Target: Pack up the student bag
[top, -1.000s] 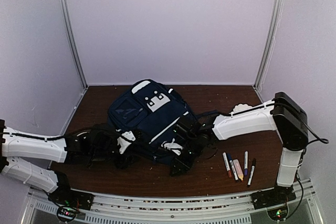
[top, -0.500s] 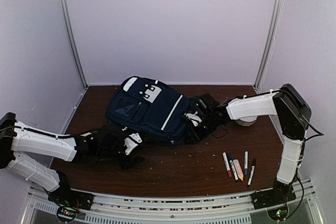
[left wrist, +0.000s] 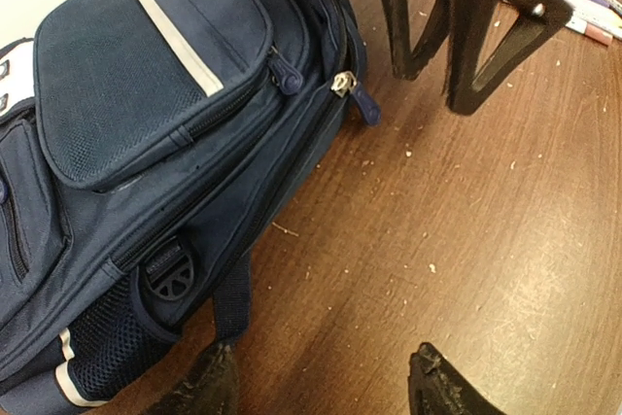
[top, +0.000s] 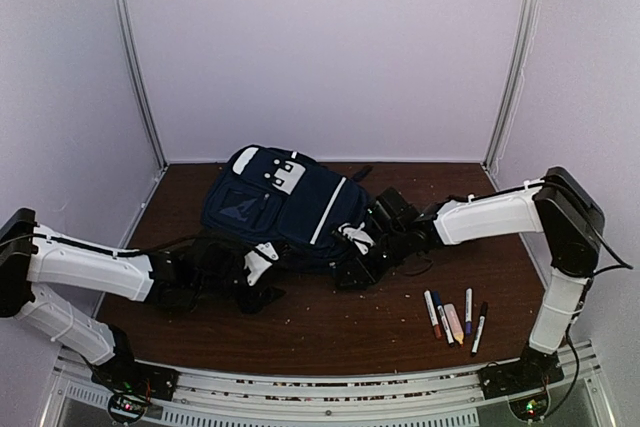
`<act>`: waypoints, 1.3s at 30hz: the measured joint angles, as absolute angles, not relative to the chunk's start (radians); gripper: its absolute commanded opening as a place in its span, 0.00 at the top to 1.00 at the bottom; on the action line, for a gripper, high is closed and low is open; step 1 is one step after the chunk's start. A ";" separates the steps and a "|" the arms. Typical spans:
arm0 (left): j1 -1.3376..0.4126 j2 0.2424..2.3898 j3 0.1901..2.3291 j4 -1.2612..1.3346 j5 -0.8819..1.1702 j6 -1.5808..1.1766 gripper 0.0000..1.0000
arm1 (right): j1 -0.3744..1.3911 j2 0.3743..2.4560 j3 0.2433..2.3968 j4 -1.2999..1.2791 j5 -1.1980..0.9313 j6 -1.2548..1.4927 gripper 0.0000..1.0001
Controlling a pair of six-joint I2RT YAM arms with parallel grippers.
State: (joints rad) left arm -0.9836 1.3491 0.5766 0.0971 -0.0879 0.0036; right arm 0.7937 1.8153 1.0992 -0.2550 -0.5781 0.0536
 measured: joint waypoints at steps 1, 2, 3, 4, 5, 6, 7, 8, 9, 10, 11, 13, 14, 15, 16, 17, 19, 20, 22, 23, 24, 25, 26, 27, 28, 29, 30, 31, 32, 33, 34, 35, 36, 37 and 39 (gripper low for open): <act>-0.984 1.349 0.578 0.098 -0.088 0.000 0.39 | 0.793 1.828 1.105 -0.255 -0.577 0.056 0.46; -0.984 1.350 0.578 0.103 -0.087 -0.004 0.39 | 0.793 1.848 1.114 -0.254 -0.574 0.056 0.45; -0.984 1.350 0.579 0.106 -0.087 -0.009 0.39 | 0.793 1.861 1.121 -0.255 -0.572 0.059 0.45; -0.984 1.350 0.579 0.108 -0.086 -0.013 0.39 | 0.791 1.878 1.132 -0.256 -0.570 0.059 0.46; -0.984 1.351 0.579 0.109 -0.085 -0.017 0.39 | 0.791 1.894 1.144 -0.258 -0.567 0.059 0.46; -0.984 1.351 0.579 0.111 -0.084 -0.020 0.39 | 0.791 1.905 1.154 -0.259 -0.567 0.060 0.47; -0.984 1.352 0.579 0.114 -0.084 -0.024 0.39 | 0.791 1.914 1.163 -0.261 -0.566 0.060 0.48; -0.984 1.353 0.579 0.116 -0.083 -0.027 0.39 | 0.791 1.919 1.171 -0.264 -0.566 0.060 0.48; -0.984 1.354 0.579 0.118 -0.082 -0.029 0.39 | 0.791 1.921 1.179 -0.265 -0.567 0.063 0.49; -0.984 1.356 0.579 0.121 -0.082 -0.032 0.39 | 0.791 1.923 1.190 -0.268 -0.566 0.065 0.50; -0.984 1.358 0.579 0.125 -0.082 -0.035 0.39 | 0.791 1.925 1.198 -0.268 -0.566 0.067 0.51; -0.984 1.366 0.580 0.130 -0.082 -0.039 0.39 | 0.791 1.936 1.223 -0.274 -0.567 0.077 0.53; -0.984 1.372 0.581 0.131 -0.082 -0.040 0.39 | 0.791 1.944 1.238 -0.277 -0.566 0.082 0.54; -0.984 1.377 0.582 0.131 -0.082 -0.041 0.39 | 0.791 1.953 1.248 -0.280 -0.566 0.086 0.55; -0.984 1.382 0.582 0.131 -0.082 -0.043 0.39 | 0.791 1.961 1.256 -0.283 -0.566 0.087 0.56; -0.984 1.384 0.583 0.131 -0.082 -0.044 0.39 | 0.791 1.972 1.266 -0.287 -0.565 0.091 0.57; -0.984 1.388 0.585 0.130 -0.082 -0.043 0.39 | 0.791 1.990 1.279 -0.298 -0.563 0.099 0.63; -0.984 1.389 0.587 0.130 -0.082 -0.043 0.39 | 0.791 1.997 1.284 -0.303 -0.562 0.102 0.66; -0.984 1.393 0.598 0.125 -0.082 -0.042 0.39 | 0.792 2.009 1.295 -0.311 -0.557 0.108 0.72; -0.984 1.394 0.603 0.126 -0.082 -0.041 0.39 | 0.792 2.012 1.297 -0.315 -0.553 0.111 0.77; -0.984 1.396 0.609 0.125 -0.082 -0.040 0.39 | 0.791 2.014 1.298 -0.319 -0.548 0.113 0.83; -0.984 1.397 0.613 0.126 -0.082 -0.039 0.39 | 0.791 2.014 1.298 -0.321 -0.543 0.113 0.88; -0.984 1.399 0.617 0.126 -0.082 -0.038 0.39 | 0.790 2.014 1.298 -0.321 -0.541 0.117 0.92; -0.984 1.399 0.618 0.127 -0.082 -0.036 0.39 | 0.789 2.014 1.298 -0.321 -0.537 0.123 0.95; -0.984 1.400 0.619 0.126 -0.082 -0.035 0.39 | 0.789 2.014 1.298 -0.320 -0.535 0.126 0.97; -0.984 1.402 0.620 0.126 -0.082 -0.032 0.39 | 0.788 2.014 1.298 -0.318 -0.533 0.126 0.99; -0.984 1.404 0.623 0.125 -0.082 -0.030 0.39 | 0.788 2.014 1.296 -0.317 -0.533 0.130 1.00; -0.984 1.407 0.628 0.123 -0.082 -0.027 0.39 | 0.788 2.010 1.289 -0.311 -0.532 0.132 1.00; -0.984 1.411 0.632 0.123 -0.082 -0.023 0.39 | 0.788 2.003 1.278 -0.307 -0.532 0.135 1.00; -0.984 1.414 0.638 0.123 -0.082 -0.017 0.39 | 0.788 1.994 1.267 -0.302 -0.532 0.134 1.00; -0.984 1.419 0.645 0.121 -0.081 -0.009 0.39 | 0.788 1.985 1.258 -0.299 -0.533 0.135 1.00; -0.984 1.424 0.651 0.120 -0.080 0.001 0.39 | 0.788 1.974 1.247 -0.293 -0.534 0.134 1.00; -0.984 1.432 0.661 0.118 -0.076 0.012 0.38 | 0.788 1.963 1.237 -0.290 -0.535 0.132 1.00; -0.984 1.440 0.670 0.117 -0.073 0.023 0.38 | 0.788 1.952 1.228 -0.290 -0.535 0.130 1.00; -0.985 1.462 0.690 0.117 -0.065 0.054 0.38 | 0.785 1.930 1.210 -0.294 -0.537 0.118 1.00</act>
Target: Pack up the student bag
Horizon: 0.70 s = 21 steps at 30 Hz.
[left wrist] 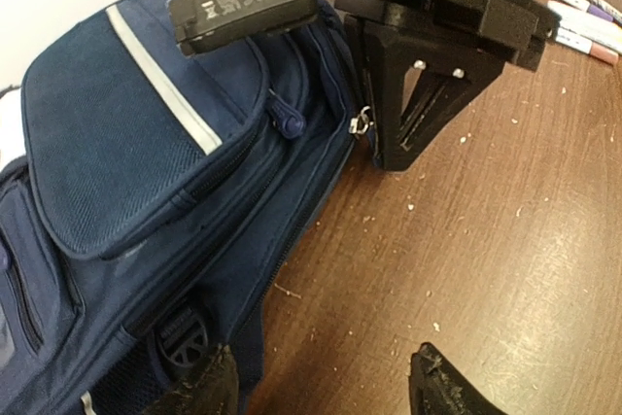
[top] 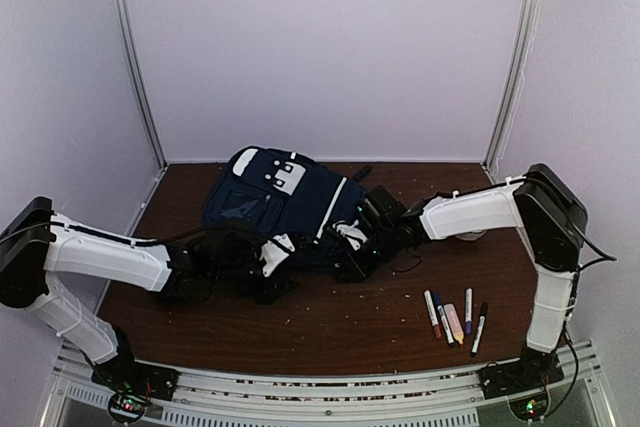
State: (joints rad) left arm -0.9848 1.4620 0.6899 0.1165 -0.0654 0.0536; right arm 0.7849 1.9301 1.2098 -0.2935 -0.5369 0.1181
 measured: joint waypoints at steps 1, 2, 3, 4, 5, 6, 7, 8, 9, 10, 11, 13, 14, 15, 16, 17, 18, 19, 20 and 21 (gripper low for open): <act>-0.986 1.475 0.701 0.115 -0.062 0.072 0.38 | 0.785 1.922 1.203 -0.296 -0.538 0.109 1.00; -0.987 1.487 0.711 0.113 -0.060 0.087 0.38 | 0.783 1.916 1.197 -0.300 -0.540 0.100 1.00; -0.989 1.501 0.725 0.112 -0.058 0.106 0.38 | 0.783 1.909 1.190 -0.303 -0.542 0.091 1.00; -0.991 1.514 0.736 0.110 -0.056 0.124 0.38 | 0.779 1.902 1.183 -0.307 -0.542 0.080 1.00; -0.993 1.528 0.750 0.110 -0.054 0.141 0.38 | 0.776 1.896 1.177 -0.314 -0.543 0.072 1.00; -0.997 1.546 0.767 0.110 -0.051 0.163 0.38 | 0.774 1.891 1.176 -0.326 -0.546 0.057 1.00; -1.001 1.564 0.785 0.110 -0.049 0.183 0.38 | 0.773 1.890 1.177 -0.343 -0.550 0.043 1.00; -1.005 1.581 0.801 0.111 -0.048 0.203 0.38 | 0.772 1.889 1.184 -0.363 -0.554 0.028 1.00; -1.010 1.596 0.815 0.112 -0.048 0.218 0.39 | 0.772 1.890 1.189 -0.381 -0.559 0.012 1.00; -1.015 1.613 0.831 0.115 -0.048 0.237 0.39 | 0.770 1.890 1.194 -0.395 -0.566 -0.002 1.00; -1.021 1.631 0.845 0.119 -0.048 0.253 0.40 | 0.768 1.890 1.196 -0.405 -0.574 -0.011 1.00; -1.032 1.675 0.876 0.133 -0.060 0.286 0.41 | 0.762 1.889 1.196 -0.419 -0.590 -0.028 1.00; -1.037 1.699 0.891 0.141 -0.071 0.305 0.41 | 0.758 1.889 1.196 -0.427 -0.598 -0.035 1.00; -1.039 1.718 0.899 0.150 -0.078 0.319 0.42 | 0.756 1.889 1.196 -0.431 -0.604 -0.039 1.00; -1.041 1.737 0.907 0.159 -0.088 0.335 0.43 | 0.752 1.889 1.196 -0.436 -0.611 -0.044 1.00; -1.041 1.752 0.912 0.163 -0.093 0.349 0.44 | 0.751 1.890 1.196 -0.438 -0.614 -0.046 1.00; -1.041 1.770 0.918 0.165 -0.100 0.365 0.44 | 0.750 1.889 1.196 -0.439 -0.618 -0.049 1.00; -1.041 1.786 0.926 0.165 -0.104 0.379 0.46 | 0.750 1.889 1.196 -0.439 -0.621 -0.051 1.00; -1.041 1.800 0.932 0.167 -0.109 0.390 0.47 | 0.750 1.889 1.196 -0.439 -0.623 -0.053 1.00; -1.041 1.813 0.939 0.168 -0.112 0.402 0.49 | 0.749 1.889 1.196 -0.439 -0.624 -0.054 1.00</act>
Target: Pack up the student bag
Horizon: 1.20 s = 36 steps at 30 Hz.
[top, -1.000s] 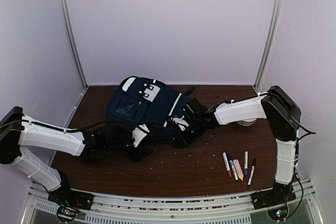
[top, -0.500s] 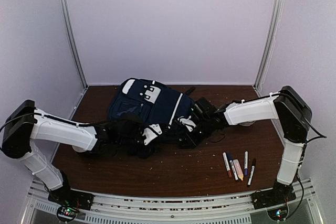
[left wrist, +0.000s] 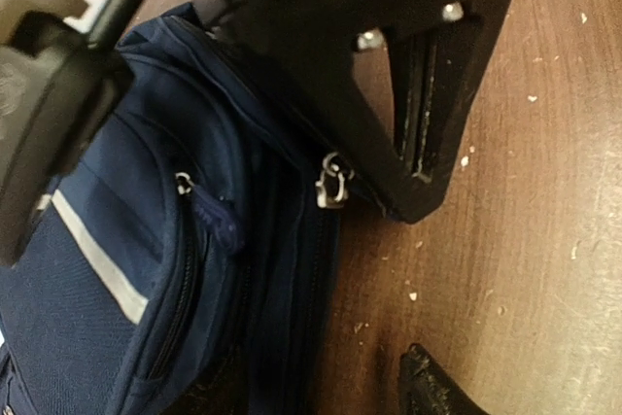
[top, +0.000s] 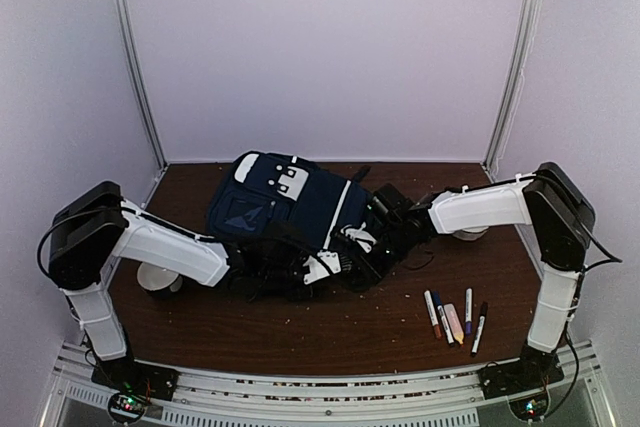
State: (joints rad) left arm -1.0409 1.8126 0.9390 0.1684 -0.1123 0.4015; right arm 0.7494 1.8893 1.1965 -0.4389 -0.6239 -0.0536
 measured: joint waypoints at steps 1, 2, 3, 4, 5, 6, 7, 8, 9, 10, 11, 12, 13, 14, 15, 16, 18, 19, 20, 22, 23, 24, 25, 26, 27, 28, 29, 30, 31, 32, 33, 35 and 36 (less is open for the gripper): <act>-1.041 1.824 0.945 0.171 -0.115 0.412 0.51 | 0.749 1.889 1.196 -0.439 -0.626 -0.054 1.00; -1.041 1.835 0.953 0.173 -0.117 0.421 0.53 | 0.748 1.889 1.196 -0.439 -0.628 -0.054 1.00; -1.041 1.842 0.960 0.173 -0.117 0.427 0.55 | 0.748 1.889 1.196 -0.439 -0.629 -0.054 1.00; -1.041 1.851 0.968 0.177 -0.117 0.433 0.57 | 0.748 1.889 1.196 -0.439 -0.631 -0.054 1.00; -1.041 1.858 0.976 0.181 -0.117 0.439 0.60 | 0.747 1.889 1.196 -0.439 -0.632 -0.054 1.00; -1.041 1.861 0.980 0.185 -0.117 0.442 0.63 | 0.747 1.889 1.196 -0.438 -0.633 -0.054 1.00; -1.041 1.863 0.985 0.185 -0.118 0.443 0.68 | 0.746 1.889 1.196 -0.438 -0.635 -0.054 1.00; -1.041 1.866 0.992 0.185 -0.120 0.445 0.73 | 0.746 1.889 1.196 -0.438 -0.636 -0.054 1.00; -1.041 1.869 1.000 0.185 -0.123 0.448 0.77 | 0.746 1.889 1.196 -0.439 -0.636 -0.054 1.00; -1.041 1.870 1.007 0.184 -0.125 0.448 0.80 | 0.746 1.889 1.196 -0.439 -0.638 -0.054 1.00; -1.041 1.871 1.014 0.185 -0.129 0.451 0.82 | 0.746 1.889 1.196 -0.439 -0.638 -0.054 1.00; -1.041 1.871 1.019 0.182 -0.132 0.451 0.86 | 0.744 1.889 1.196 -0.439 -0.640 -0.054 1.00; -1.041 1.872 1.023 0.178 -0.135 0.452 0.92 | 0.743 1.889 1.197 -0.440 -0.641 -0.054 1.00; -1.041 1.872 1.023 0.176 -0.137 0.453 0.97 | 0.739 1.889 1.198 -0.442 -0.643 -0.056 1.00; -1.041 1.872 1.023 0.171 -0.138 0.453 1.00 | 0.736 1.888 1.198 -0.443 -0.646 -0.058 1.00; -1.043 1.872 1.023 0.167 -0.139 0.453 1.00 | 0.729 1.887 1.198 -0.443 -0.648 -0.061 1.00; -1.047 1.868 1.021 0.163 -0.144 0.452 1.00 | 0.718 1.880 1.198 -0.452 -0.647 -0.068 1.00; -1.047 1.862 1.016 0.163 -0.146 0.450 1.00 | 0.710 1.874 1.198 -0.458 -0.648 -0.074 1.00; -1.048 1.850 1.007 0.164 -0.150 0.447 1.00 | 0.700 1.868 1.198 -0.466 -0.648 -0.078 1.00; -1.048 1.823 0.985 0.162 -0.161 0.439 1.00 | 0.675 1.851 1.198 -0.487 -0.649 -0.088 1.00; -1.048 1.805 0.971 0.157 -0.168 0.434 1.00 | 0.659 1.843 1.198 -0.497 -0.648 -0.096 1.00; -1.048 1.784 0.954 0.151 -0.178 0.427 1.00 | 0.645 1.837 1.198 -0.507 -0.647 -0.102 1.00; -1.048 1.766 0.937 0.147 -0.186 0.419 1.00 | 0.631 1.833 1.198 -0.514 -0.647 -0.106 1.00; -1.048 1.747 0.918 0.146 -0.192 0.411 1.00 | 0.617 1.829 1.198 -0.521 -0.647 -0.109 1.00; -1.048 1.731 0.902 0.143 -0.199 0.403 1.00 | 0.606 1.827 1.198 -0.527 -0.646 -0.110 1.00; -1.048 1.713 0.883 0.139 -0.206 0.392 1.00 | 0.596 1.825 1.198 -0.533 -0.643 -0.112 1.00; -1.048 1.697 0.866 0.137 -0.211 0.382 1.00 | 0.584 1.825 1.198 -0.540 -0.641 -0.118 1.00; -1.048 1.680 0.849 0.135 -0.216 0.371 1.00 | 0.577 1.825 1.198 -0.545 -0.639 -0.123 1.00; -1.048 1.665 0.835 0.133 -0.222 0.361 1.00 | 0.572 1.825 1.198 -0.550 -0.638 -0.126 1.00; -1.048 1.651 0.823 0.130 -0.229 0.347 1.00 | 0.568 1.825 1.198 -0.554 -0.636 -0.129 1.00; -1.048 1.641 0.815 0.127 -0.234 0.337 1.00 | 0.562 1.825 1.199 -0.557 -0.635 -0.133 1.00; -1.049 1.618 0.793 0.127 -0.247 0.314 1.00 | 0.550 1.825 1.201 -0.558 -0.634 -0.136 1.00; -1.049 1.604 0.780 0.126 -0.253 0.302 1.00 | 0.544 1.825 1.202 -0.558 -0.635 -0.138 1.00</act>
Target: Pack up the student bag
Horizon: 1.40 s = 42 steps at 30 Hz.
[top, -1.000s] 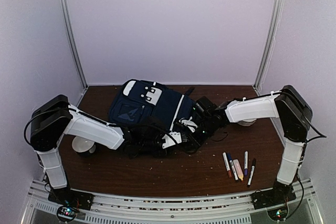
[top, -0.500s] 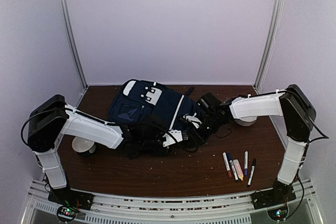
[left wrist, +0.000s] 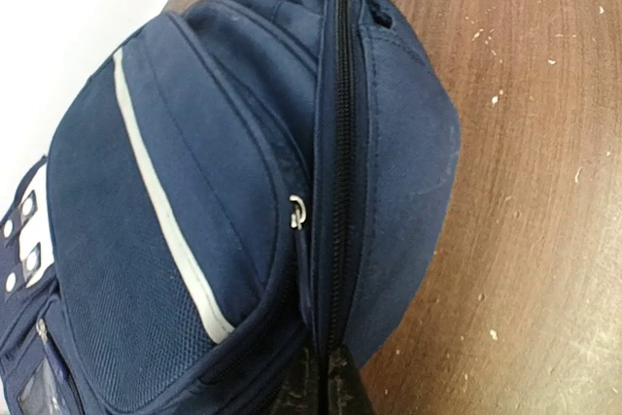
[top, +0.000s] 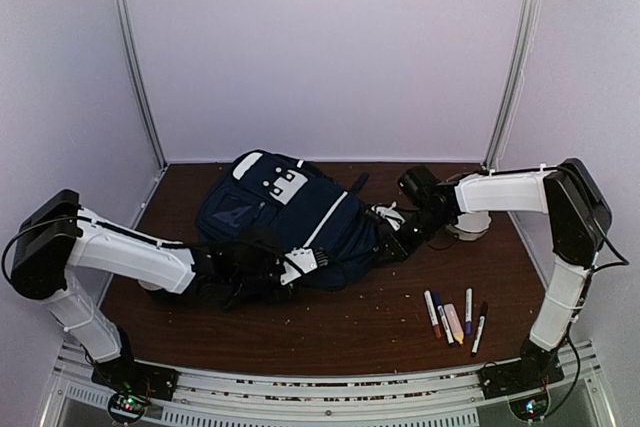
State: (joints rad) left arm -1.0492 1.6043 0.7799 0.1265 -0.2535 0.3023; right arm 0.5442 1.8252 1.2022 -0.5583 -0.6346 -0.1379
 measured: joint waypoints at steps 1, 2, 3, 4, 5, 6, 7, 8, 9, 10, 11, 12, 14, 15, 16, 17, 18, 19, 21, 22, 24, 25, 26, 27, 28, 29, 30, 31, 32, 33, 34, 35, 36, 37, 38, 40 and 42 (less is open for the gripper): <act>-1.050 1.589 0.767 0.126 -0.260 0.291 1.00 | 0.539 1.825 1.205 -0.558 -0.635 -0.143 1.00; -1.051 1.576 0.758 0.125 -0.268 0.282 1.00 | 0.535 1.825 1.206 -0.557 -0.636 -0.148 1.00; -1.052 1.559 0.745 0.123 -0.279 0.268 1.00 | 0.531 1.825 1.207 -0.556 -0.636 -0.152 1.00; -1.052 1.544 0.735 0.120 -0.287 0.256 1.00 | 0.528 1.825 1.208 -0.554 -0.637 -0.155 1.00; -1.053 1.525 0.721 0.120 -0.293 0.243 1.00 | 0.524 1.825 1.208 -0.551 -0.641 -0.159 1.00; -1.053 1.500 0.704 0.121 -0.296 0.228 1.00 | 0.521 1.826 1.209 -0.550 -0.646 -0.163 1.00; -1.054 1.479 0.691 0.122 -0.300 0.215 1.00 | 0.519 1.826 1.213 -0.549 -0.652 -0.169 1.00; -1.054 1.458 0.679 0.121 -0.305 0.202 1.00 | 0.517 1.826 1.218 -0.550 -0.655 -0.176 1.00; -1.054 1.438 0.669 0.118 -0.311 0.187 1.00 | 0.515 1.827 1.224 -0.550 -0.656 -0.181 1.00; -1.054 1.422 0.662 0.112 -0.317 0.172 1.00 | 0.512 1.827 1.230 -0.550 -0.656 -0.187 1.00; -1.054 1.412 0.659 0.106 -0.323 0.159 1.00 | 0.508 1.827 1.236 -0.551 -0.656 -0.194 1.00; -1.054 1.408 0.659 0.099 -0.329 0.144 1.00 | 0.504 1.827 1.239 -0.551 -0.656 -0.201 1.00; -1.054 1.406 0.659 0.090 -0.341 0.112 1.00 | 0.500 1.827 1.240 -0.553 -0.661 -0.214 1.00; -1.053 1.406 0.659 0.081 -0.346 0.096 1.00 | 0.499 1.827 1.239 -0.555 -0.662 -0.221 1.00; -1.052 1.406 0.659 0.074 -0.349 0.081 1.00 | 0.499 1.826 1.238 -0.557 -0.663 -0.228 1.00; -1.048 1.408 0.659 0.068 -0.352 0.068 1.00 | 0.499 1.822 1.234 -0.556 -0.663 -0.236 1.00; -1.043 1.410 0.661 0.062 -0.352 0.056 1.00 | 0.499 1.813 1.222 -0.553 -0.664 -0.242 1.00; -1.037 1.415 0.663 0.056 -0.353 0.045 1.00 | 0.500 1.800 1.206 -0.550 -0.663 -0.250 1.00; -1.025 1.428 0.667 0.045 -0.358 0.033 1.00 | 0.501 1.765 1.168 -0.550 -0.654 -0.267 1.00; -1.019 1.437 0.670 0.038 -0.360 0.030 1.00 | 0.504 1.743 1.148 -0.549 -0.652 -0.277 1.00; -1.006 1.461 0.678 0.027 -0.366 0.031 1.00 | 0.517 1.705 1.119 -0.546 -0.647 -0.293 1.00; -0.998 1.473 0.682 0.024 -0.368 0.031 1.00 | 0.529 1.684 1.105 -0.543 -0.640 -0.305 1.00; -0.991 1.485 0.685 0.024 -0.370 0.033 1.00 | 0.540 1.667 1.094 -0.541 -0.632 -0.315 1.00; -0.981 1.497 0.689 0.023 -0.372 0.036 1.00 | 0.557 1.650 1.082 -0.535 -0.623 -0.324 1.00; -0.972 1.512 0.695 0.021 -0.376 0.043 1.00 | 0.578 1.633 1.071 -0.530 -0.606 -0.334 1.00; -0.964 1.522 0.700 0.021 -0.379 0.047 1.00 | 0.596 1.623 1.064 -0.529 -0.592 -0.339 1.00; -0.955 1.535 0.706 0.018 -0.384 0.054 0.92 | 0.612 1.619 1.061 -0.528 -0.583 -0.342 1.00; -0.947 1.548 0.715 0.011 -0.389 0.059 0.83 | 0.627 1.619 1.061 -0.528 -0.576 -0.342 1.00; -0.939 1.561 0.726 0.003 -0.393 0.062 0.76 | 0.636 1.620 1.061 -0.529 -0.574 -0.341 1.00; -0.933 1.572 0.736 -0.006 -0.404 0.065 0.70 | 0.641 1.621 1.061 -0.529 -0.574 -0.341 1.00; -0.928 1.575 0.744 -0.013 -0.411 0.065 0.65 | 0.644 1.622 1.061 -0.532 -0.574 -0.340 1.00; -0.922 1.572 0.746 -0.017 -0.412 0.064 0.61 | 0.645 1.623 1.061 -0.535 -0.574 -0.340 1.00; -0.918 1.565 0.746 -0.023 -0.411 0.062 0.57 | 0.644 1.623 1.061 -0.537 -0.572 -0.340 1.00; -0.916 1.550 0.739 -0.026 -0.409 0.051 0.55 | 0.644 1.623 1.061 -0.540 -0.570 -0.340 1.00; -0.916 1.529 0.730 -0.029 -0.408 0.048 0.53 | 0.644 1.624 1.061 -0.542 -0.567 -0.341 1.00; -0.926 1.465 0.702 -0.043 -0.411 0.030 0.50 | 0.643 1.624 1.061 -0.545 -0.562 -0.341 1.00; -0.943 1.385 0.680 -0.074 -0.412 0.015 0.49 | 0.641 1.627 1.061 -0.549 -0.559 -0.341 1.00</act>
